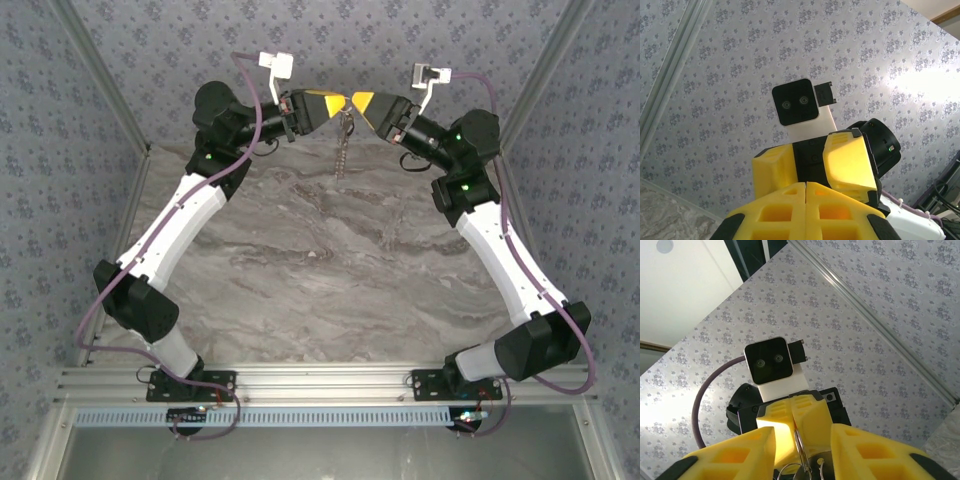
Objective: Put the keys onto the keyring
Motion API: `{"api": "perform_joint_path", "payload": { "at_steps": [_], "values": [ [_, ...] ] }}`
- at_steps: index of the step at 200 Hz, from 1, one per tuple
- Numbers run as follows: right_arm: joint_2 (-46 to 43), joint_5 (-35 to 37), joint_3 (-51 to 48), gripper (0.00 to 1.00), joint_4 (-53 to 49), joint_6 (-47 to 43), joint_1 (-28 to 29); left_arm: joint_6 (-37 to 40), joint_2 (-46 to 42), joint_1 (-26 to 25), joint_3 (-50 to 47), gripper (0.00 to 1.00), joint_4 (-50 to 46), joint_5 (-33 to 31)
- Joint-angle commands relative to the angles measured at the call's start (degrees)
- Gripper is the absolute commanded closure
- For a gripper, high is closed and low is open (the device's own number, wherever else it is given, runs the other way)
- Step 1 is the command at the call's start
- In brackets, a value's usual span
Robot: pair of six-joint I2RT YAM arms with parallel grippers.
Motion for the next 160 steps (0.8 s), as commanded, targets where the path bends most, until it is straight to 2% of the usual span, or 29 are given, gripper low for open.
{"api": "perform_joint_path", "payload": {
  "at_steps": [1, 39, 63, 85, 93, 112, 143, 160],
  "values": [
    [-0.37, -0.72, 0.37, 0.68, 1.98, 0.42, 0.58, 0.86, -1.45, -0.21, 0.34, 1.0, 1.92, -0.16],
    [0.14, -1.08, 0.46, 0.69, 1.51, 0.15, 0.82, 0.86, -1.39, -0.22, 0.34, 1.0, 1.93, -0.15],
    [0.34, -1.16, 0.46, 0.77, 1.33, 0.14, 1.05, 0.85, -1.44, -0.29, 0.42, 1.0, 2.06, -0.13],
    [0.69, -1.55, 0.63, 0.78, 1.1, 0.01, 1.1, 0.86, -1.31, -0.22, 0.51, 1.0, 2.13, -0.11],
    [0.73, -1.6, 0.63, 0.82, 1.19, 0.06, 1.23, 0.82, -1.35, -0.23, 0.56, 1.0, 2.1, -0.15],
    [0.87, -1.88, 0.8, 1.0, 1.11, 0.04, 1.17, 0.86, -1.35, -0.28, 0.51, 1.0, 2.1, -0.15],
    [0.81, -2.85, 0.92, 1.0, -0.13, -0.67, 0.47, 1.29, -1.35, -0.1, 0.68, 1.0, 1.23, -0.07],
    [0.77, -4.44, 1.12, 1.0, -1.55, -1.32, -1.06, 3.42, -1.99, 0.66, 1.03, 0.8, -1.99, -0.2]
  ]
}}
